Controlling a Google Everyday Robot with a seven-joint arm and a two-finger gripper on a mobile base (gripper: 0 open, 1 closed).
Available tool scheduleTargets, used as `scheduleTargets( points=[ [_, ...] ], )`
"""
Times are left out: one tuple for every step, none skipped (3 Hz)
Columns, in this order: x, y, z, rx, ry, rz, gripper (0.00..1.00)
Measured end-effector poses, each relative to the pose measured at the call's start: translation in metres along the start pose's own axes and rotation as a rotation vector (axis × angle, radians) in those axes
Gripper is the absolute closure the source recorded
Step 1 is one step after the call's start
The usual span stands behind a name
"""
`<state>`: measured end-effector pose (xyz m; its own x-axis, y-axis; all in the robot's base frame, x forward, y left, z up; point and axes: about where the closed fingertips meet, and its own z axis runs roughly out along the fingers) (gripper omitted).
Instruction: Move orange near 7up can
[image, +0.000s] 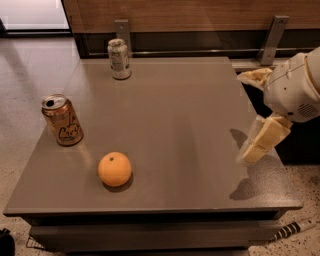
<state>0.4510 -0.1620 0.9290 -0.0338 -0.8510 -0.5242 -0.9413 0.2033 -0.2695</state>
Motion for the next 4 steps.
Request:
scheduleTargets(
  points=[
    [-0.022, 0.012, 0.044, -0.041, -0.228, -0.055, 0.00],
    [-0.058, 0.024, 0.060, -0.080, -0.441, -0.093, 0.00],
    [-0.078, 0.028, 0.058, -0.091, -0.516, -0.103, 0.00],
    [-0.076, 0.029, 0.065, -0.098, -0.502, -0.102, 0.00]
  ],
)
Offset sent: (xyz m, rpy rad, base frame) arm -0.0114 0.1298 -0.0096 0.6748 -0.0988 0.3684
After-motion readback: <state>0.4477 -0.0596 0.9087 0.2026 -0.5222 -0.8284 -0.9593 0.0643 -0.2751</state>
